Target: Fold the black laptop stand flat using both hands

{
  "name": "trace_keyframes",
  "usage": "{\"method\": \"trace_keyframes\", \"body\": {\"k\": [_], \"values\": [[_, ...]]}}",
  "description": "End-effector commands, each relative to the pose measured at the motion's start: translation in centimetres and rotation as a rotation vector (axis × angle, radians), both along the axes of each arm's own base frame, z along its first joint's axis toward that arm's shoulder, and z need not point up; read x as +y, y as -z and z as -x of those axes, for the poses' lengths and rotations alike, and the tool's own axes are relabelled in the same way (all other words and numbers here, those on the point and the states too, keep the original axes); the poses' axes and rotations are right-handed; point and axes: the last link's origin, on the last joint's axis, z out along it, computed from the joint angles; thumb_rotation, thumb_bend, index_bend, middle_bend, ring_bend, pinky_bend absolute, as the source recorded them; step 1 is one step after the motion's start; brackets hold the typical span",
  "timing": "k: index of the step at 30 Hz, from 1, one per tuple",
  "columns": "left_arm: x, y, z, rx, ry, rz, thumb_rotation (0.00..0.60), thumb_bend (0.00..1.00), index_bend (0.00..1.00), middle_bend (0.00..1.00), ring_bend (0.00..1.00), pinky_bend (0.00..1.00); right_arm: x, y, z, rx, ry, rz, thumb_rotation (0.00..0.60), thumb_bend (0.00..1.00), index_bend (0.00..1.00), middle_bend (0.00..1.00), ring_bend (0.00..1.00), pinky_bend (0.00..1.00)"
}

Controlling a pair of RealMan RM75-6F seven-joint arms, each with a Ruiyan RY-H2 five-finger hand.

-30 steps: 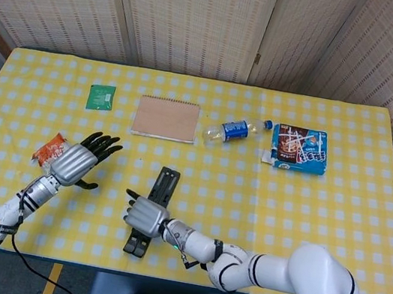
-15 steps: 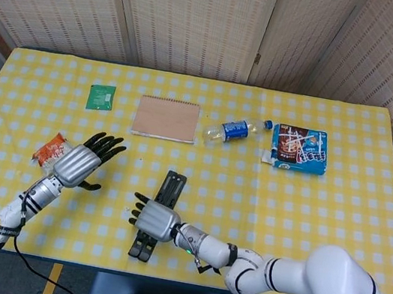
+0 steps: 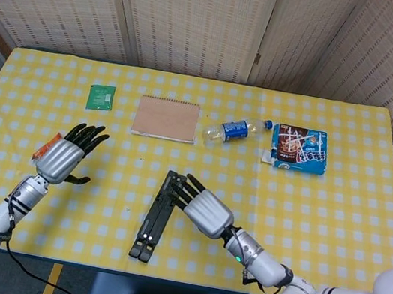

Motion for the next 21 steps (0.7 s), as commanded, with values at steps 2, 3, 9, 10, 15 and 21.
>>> {"method": "trace_keyframes", "body": {"k": [2, 3, 9, 10, 15, 21], "values": [[-1.8, -2.6, 1.9, 0.011, -0.08, -0.078, 0.6, 0.15, 0.03, 0.0, 0.0, 0.0, 2.3, -6.1, 7.6, -0.063, 0.187, 0.182, 0.6, 0.21, 0.0, 0.08, 0.1, 0.0], [-2.4, -3.3, 2.5, 0.019, -0.104, -0.105, 0.6, 0.15, 0.03, 0.0, 0.0, 0.0, 2.7, -7.1, 9.0, -0.076, 0.227, 0.22, 0.6, 0.21, 0.0, 0.08, 0.1, 0.0], [-6.4, -6.0, 5.1, 0.031, -0.227, -0.221, 0.6, 0.15, 0.03, 0.0, 0.0, 0.0, 5.3, -11.9, 14.9, -0.106, 0.389, 0.422, 0.6, 0.21, 0.0, 0.07, 0.11, 0.0], [-7.2, -6.3, 5.3, 0.034, -0.237, -0.239, 0.6, 0.15, 0.03, 0.0, 0.0, 0.0, 5.8, -12.4, 15.6, -0.116, 0.415, 0.44, 0.6, 0.21, 0.0, 0.07, 0.11, 0.0], [-10.8, -7.7, 6.4, 0.012, -0.266, -0.316, 0.6, 0.15, 0.04, 0.0, 0.0, 0.0, 8.4, -14.5, 18.4, -0.174, 0.531, 0.501, 0.6, 0.21, 0.0, 0.05, 0.1, 0.0], [-14.0, -8.1, 6.8, 0.015, -0.287, -0.319, 0.6, 0.15, 0.04, 0.0, 0.0, 0.0, 10.6, -15.9, 19.7, -0.228, 0.587, 0.519, 0.6, 0.21, 0.0, 0.04, 0.08, 0.0]]}}
